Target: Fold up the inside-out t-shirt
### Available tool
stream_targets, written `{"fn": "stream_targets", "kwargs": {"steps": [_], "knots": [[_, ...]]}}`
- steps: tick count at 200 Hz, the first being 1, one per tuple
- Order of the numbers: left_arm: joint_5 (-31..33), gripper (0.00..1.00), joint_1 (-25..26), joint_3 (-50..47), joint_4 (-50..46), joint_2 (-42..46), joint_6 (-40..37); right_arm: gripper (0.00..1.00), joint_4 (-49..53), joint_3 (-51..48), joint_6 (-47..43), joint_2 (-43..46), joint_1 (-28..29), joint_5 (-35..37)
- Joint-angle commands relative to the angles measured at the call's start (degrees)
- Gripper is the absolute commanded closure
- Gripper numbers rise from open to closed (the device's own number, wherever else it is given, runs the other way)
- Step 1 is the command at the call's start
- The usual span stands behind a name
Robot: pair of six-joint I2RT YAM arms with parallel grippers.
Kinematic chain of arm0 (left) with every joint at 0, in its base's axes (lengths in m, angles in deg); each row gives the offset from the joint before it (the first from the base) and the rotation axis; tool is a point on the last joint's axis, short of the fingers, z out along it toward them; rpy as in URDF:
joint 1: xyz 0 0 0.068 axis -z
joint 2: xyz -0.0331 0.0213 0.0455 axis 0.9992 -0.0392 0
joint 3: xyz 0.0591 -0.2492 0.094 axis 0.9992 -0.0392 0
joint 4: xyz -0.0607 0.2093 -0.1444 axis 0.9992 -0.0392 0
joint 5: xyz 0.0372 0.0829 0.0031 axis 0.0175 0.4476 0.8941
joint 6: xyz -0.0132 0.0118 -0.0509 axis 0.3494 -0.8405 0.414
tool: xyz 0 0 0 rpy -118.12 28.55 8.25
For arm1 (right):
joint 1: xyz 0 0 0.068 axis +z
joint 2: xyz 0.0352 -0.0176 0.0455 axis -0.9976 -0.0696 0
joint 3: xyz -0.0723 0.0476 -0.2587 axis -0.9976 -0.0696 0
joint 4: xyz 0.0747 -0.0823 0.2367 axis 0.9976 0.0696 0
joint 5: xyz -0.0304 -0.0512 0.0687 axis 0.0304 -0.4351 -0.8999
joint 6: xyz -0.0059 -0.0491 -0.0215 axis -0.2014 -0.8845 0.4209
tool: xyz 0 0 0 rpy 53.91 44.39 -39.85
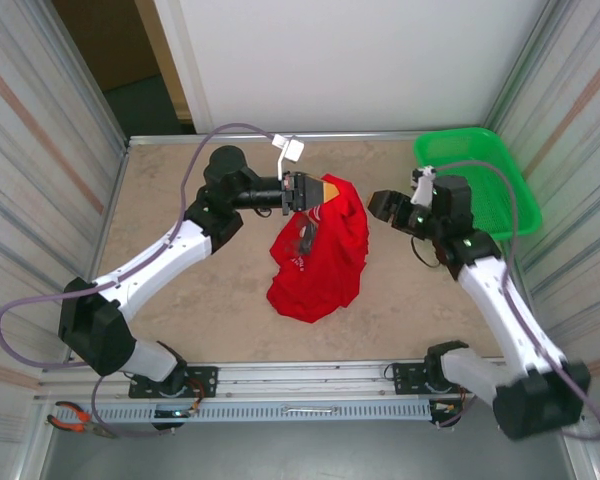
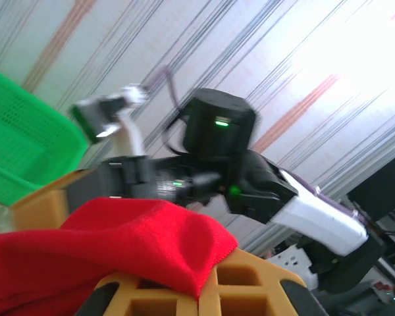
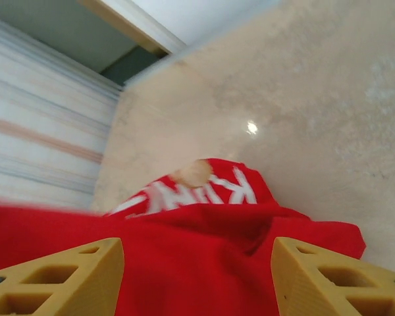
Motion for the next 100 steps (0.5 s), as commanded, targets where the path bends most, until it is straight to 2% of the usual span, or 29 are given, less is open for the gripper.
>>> {"fn": "stream_targets", "kwargs": {"steps": [1, 27, 60, 100], "knots": [[-1.1, 1.00, -0.3, 1.1, 3.9, 0.9, 5.2, 0.41, 6.9, 4.3, -3.5, 10.2, 4.1, 7.2], [1.0, 1.00, -0.7, 1.6, 4.2, -0.4, 9.0, 0.52, 6.0, 6.0, -2.0, 14.5, 9.9, 8.7], [2.9, 1.00, -0.8, 1.8, 5.2, -1.8, 13.2, 0.56, 0.3, 6.0, 0.0, 12.4, 18.6, 9.8], [3.6, 1.00, -0.7, 1.5, 6.5, -2.2, 15.0, 0.56, -6.8, 4.6, 2.0, 6.2, 20.5, 9.3]]}}
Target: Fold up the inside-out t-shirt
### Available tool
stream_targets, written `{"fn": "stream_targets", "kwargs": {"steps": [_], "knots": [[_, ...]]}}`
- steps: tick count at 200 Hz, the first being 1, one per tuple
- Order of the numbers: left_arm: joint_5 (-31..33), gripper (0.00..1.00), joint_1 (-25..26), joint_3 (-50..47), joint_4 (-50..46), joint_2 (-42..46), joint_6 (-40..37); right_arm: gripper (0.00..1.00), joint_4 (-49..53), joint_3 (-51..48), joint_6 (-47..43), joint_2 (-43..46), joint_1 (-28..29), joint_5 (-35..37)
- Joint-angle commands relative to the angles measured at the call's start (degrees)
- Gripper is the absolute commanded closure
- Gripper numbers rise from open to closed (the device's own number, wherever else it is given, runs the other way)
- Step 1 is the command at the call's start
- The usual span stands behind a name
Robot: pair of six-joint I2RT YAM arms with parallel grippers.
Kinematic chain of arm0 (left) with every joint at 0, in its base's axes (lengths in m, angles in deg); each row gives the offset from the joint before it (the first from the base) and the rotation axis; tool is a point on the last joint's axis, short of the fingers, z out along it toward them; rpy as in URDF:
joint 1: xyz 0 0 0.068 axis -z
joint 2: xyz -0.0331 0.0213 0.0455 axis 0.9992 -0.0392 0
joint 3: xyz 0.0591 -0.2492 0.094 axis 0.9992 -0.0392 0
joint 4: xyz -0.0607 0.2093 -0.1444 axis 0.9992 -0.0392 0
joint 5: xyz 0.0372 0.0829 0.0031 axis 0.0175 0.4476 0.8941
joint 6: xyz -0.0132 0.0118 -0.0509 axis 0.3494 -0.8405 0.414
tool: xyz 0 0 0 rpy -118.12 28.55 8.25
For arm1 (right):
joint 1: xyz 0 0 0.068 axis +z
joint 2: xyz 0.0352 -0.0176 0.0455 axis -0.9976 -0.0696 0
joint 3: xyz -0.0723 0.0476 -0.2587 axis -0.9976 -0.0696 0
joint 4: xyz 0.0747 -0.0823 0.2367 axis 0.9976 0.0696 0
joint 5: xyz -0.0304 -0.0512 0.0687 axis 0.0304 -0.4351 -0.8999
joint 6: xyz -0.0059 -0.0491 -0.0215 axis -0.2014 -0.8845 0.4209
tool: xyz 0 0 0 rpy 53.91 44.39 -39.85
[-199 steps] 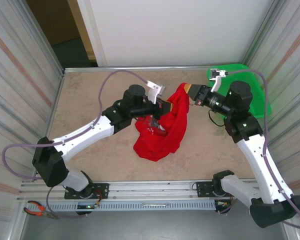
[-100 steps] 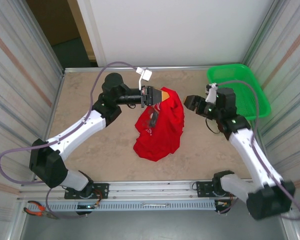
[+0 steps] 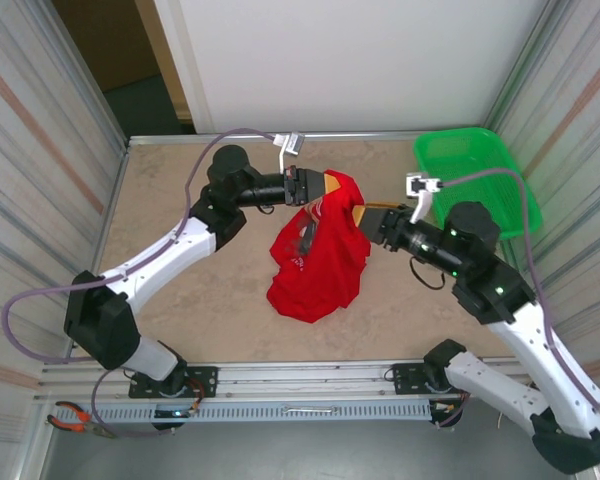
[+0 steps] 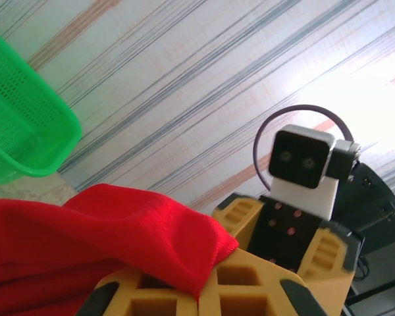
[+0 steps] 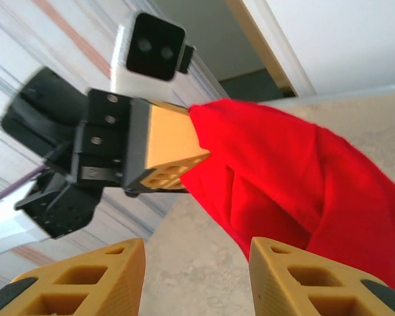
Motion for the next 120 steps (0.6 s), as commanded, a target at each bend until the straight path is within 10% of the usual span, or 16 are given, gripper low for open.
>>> {"fn": "stream_targets", "kwargs": {"steps": [1, 81, 120], "knots": [[0.7, 1.00, -0.3, 1.5, 3.6, 0.2, 2.6, 0.56, -5.2, -0.7, 1.9, -3.0, 0.4, 1.2], [0.8, 1.00, -0.2, 1.1, 3.8, 0.7, 2.9, 0.56, -7.6, -1.8, 4.9, -6.8, -3.6, 0.8], [0.8, 1.00, -0.2, 0.6, 5.1, 0.2, 3.6, 0.79, -7.6, 0.4, 6.1, -8.2, -8.3, -5.2]]}}
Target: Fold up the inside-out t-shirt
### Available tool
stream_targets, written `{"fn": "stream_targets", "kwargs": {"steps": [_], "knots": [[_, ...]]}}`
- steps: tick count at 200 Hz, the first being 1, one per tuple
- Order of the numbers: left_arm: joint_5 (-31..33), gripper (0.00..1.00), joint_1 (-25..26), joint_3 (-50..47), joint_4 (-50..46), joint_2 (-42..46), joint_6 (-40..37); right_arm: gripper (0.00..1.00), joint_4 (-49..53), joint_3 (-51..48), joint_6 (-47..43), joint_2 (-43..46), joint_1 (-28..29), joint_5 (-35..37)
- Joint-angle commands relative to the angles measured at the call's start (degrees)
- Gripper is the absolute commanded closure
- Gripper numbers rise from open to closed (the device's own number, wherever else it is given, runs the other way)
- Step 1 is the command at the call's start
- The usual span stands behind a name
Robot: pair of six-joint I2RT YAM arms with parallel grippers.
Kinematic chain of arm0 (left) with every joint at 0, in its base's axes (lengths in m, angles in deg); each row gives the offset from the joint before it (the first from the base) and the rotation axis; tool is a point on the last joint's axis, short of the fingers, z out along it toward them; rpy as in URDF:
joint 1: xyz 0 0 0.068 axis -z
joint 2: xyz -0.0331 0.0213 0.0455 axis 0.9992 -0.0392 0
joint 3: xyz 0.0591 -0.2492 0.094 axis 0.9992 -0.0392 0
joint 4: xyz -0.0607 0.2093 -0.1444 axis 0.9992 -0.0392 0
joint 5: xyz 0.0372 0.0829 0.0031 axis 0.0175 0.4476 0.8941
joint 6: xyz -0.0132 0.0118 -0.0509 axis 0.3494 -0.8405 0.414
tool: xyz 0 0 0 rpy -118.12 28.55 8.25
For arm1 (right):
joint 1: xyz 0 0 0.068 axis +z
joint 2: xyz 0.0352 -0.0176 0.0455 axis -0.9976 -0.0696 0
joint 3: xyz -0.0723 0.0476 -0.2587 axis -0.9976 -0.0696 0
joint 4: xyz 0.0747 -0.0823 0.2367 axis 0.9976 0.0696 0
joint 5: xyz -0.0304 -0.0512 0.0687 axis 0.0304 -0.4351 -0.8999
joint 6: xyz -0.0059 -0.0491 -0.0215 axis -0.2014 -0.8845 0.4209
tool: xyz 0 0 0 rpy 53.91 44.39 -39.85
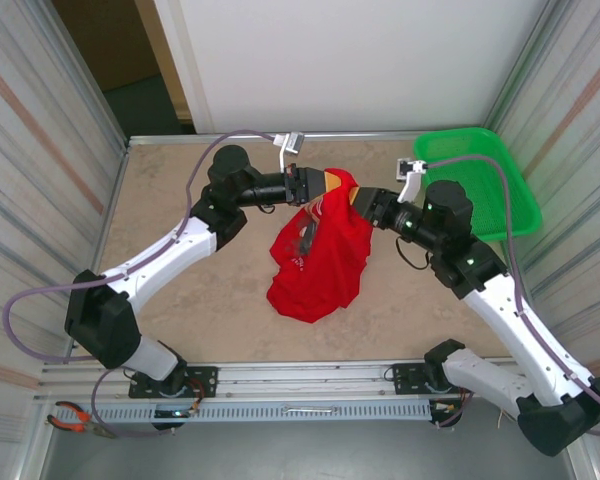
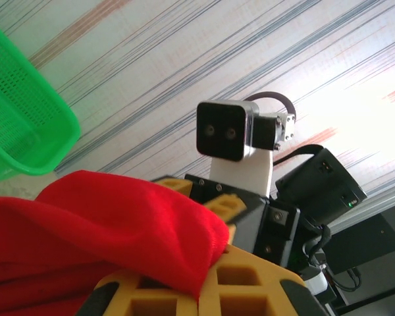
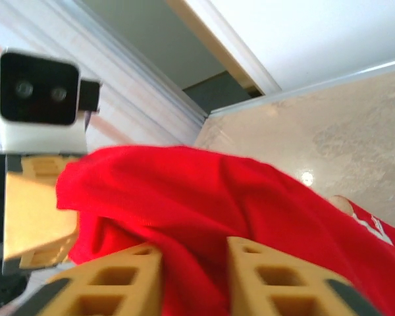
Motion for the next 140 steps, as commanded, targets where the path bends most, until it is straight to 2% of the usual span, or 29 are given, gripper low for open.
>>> {"fn": "stream_targets", "kwargs": {"steps": [1, 7, 24, 80, 111, 124, 140], "knots": [[0.0, 1.00, -0.2, 0.6, 4.7, 0.3, 1.1, 0.79, -1.4, 1.6, 1.3, -0.8, -1.8, -4.2], [0.1, 1.00, -0.2, 0.7, 4.9, 0.1, 1.3, 0.82, -1.3, 2.1, 1.2, -1.0, -1.9, -4.9], [0.0, 1.00, -0.3, 0.8, 5.7, -0.4, 1.6, 1.00, -0.6, 3.0, 0.8, -1.2, -1.9, -6.2], [0.3, 1.00, -1.6, 1.7, 6.2, -3.6, 2.2, 1.00, 1.4, 6.4, 0.1, 1.5, -2.2, -9.2], [1.5, 0.43, -4.2, 0.5, 5.6, -4.9, 2.5, 1.00, 1.7, 11.2, 0.5, 1.3, -2.5, -10.0], [1.4, 0.31, -5.5, -0.1, 4.1, -5.0, 1.5, 1.00, 1.8, 13.6, 0.4, 0.3, -2.8, -10.5], [2.1, 0.25, -6.9, -2.1, 2.6, -3.9, -0.2, 1.00, 1.6, 16.5, 0.3, -1.3, -3.1, -11.0]]}}
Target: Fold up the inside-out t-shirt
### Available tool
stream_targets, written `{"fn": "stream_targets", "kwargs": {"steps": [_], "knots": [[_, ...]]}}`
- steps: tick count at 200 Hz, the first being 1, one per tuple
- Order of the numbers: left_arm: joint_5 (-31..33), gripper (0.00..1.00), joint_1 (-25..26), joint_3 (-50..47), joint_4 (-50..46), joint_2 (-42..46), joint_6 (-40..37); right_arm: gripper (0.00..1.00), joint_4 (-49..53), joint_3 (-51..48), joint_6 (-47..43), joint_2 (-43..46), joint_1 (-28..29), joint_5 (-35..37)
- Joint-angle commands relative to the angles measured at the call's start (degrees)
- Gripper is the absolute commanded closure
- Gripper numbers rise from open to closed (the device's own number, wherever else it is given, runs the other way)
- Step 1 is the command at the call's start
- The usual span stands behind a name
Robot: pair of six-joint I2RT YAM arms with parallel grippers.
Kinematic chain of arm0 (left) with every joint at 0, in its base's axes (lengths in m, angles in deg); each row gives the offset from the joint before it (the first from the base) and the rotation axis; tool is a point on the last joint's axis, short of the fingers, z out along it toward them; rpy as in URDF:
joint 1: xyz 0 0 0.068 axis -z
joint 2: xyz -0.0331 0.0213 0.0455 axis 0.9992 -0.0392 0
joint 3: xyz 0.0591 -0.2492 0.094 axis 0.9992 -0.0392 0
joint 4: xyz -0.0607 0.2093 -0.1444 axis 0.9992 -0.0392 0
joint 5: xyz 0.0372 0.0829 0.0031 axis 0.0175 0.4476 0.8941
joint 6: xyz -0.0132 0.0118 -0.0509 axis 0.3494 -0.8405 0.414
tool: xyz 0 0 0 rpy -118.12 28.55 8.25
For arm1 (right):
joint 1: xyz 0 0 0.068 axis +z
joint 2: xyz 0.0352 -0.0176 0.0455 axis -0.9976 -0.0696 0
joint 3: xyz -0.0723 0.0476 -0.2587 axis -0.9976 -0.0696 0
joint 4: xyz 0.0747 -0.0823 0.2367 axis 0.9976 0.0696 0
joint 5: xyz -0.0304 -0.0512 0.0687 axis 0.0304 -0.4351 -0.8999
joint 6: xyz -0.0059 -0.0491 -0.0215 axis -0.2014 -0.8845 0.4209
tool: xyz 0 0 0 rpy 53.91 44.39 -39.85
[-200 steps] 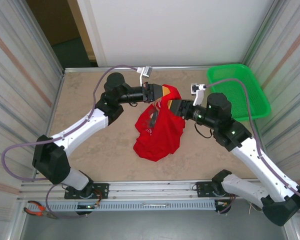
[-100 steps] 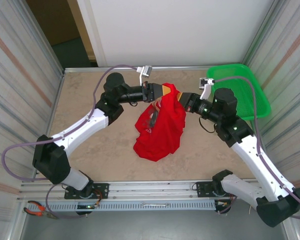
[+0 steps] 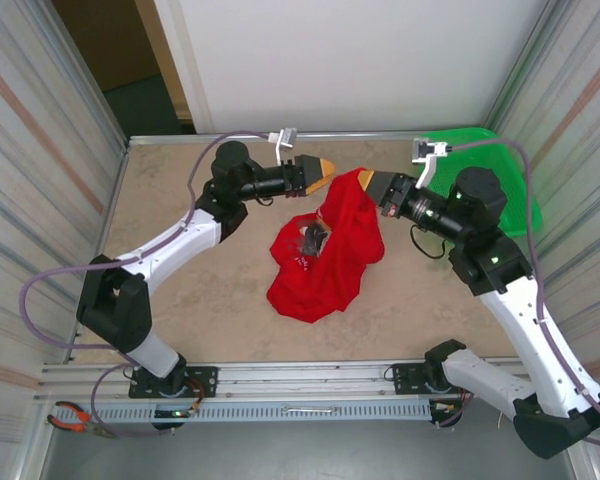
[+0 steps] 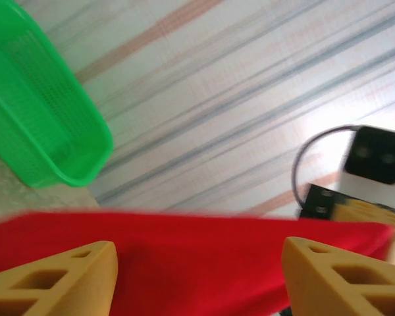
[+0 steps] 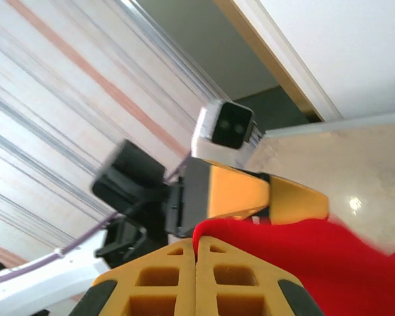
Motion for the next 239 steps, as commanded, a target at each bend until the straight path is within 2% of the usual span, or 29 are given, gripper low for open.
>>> {"fn": "stream_targets", "kwargs": {"steps": [1, 14, 29, 37, 58, 67, 77, 89, 131, 165, 239], "knots": [[1.1, 0.24, -1.9, -2.1, -0.3, 1.5, -2.2, 1.00, -1.0, 5.0, -0.5, -1.4, -0.6, -2.2], [3.7, 0.22, -2.0, -4.8, -3.5, 4.0, -5.5, 1.00, -1.6, 6.9, -0.3, -2.6, -1.0, -2.8], [10.2, 0.22, 0.0, -7.9, -9.4, 8.8, -11.3, 1.00, -2.4, 8.4, 0.4, -4.5, -1.1, -3.2], [17.0, 0.21, 2.4, -9.1, -13.5, 11.9, -15.8, 1.00, -2.9, 8.9, 0.7, -5.2, -1.2, -3.5], [38.6, 0.20, 13.5, -9.4, -24.0, 19.5, -30.1, 1.00, -3.7, 9.3, 1.2, -6.3, -1.2, -3.5], [44.2, 0.20, 16.9, -9.4, -24.3, 20.9, -33.9, 1.00, -4.0, 9.1, 1.5, -6.4, -1.2, -3.5], [47.4, 0.20, 19.0, -8.9, -24.6, 21.1, -35.7, 1.00, -4.5, 8.7, 1.9, -6.5, -1.2, -3.5], [48.0, 0.20, 19.2, -7.5, -25.6, 20.2, -36.3, 1.00, -5.1, 8.2, 2.5, -6.7, -1.2, -3.5], [44.3, 0.21, 19.2, -2.9, -25.2, 15.0, -37.9, 1.00, -5.6, 6.8, 3.3, -6.5, -1.1, -2.9], [42.7, 0.21, 19.3, -1.1, -23.7, 12.2, -36.6, 1.00, -5.8, 5.8, 3.6, -6.5, -1.2, -2.7], [43.5, 0.20, 20.2, 3.2, -22.7, 6.5, -35.8, 1.00, -7.6, 3.9, 5.4, -6.2, -1.1, -2.8]]}}
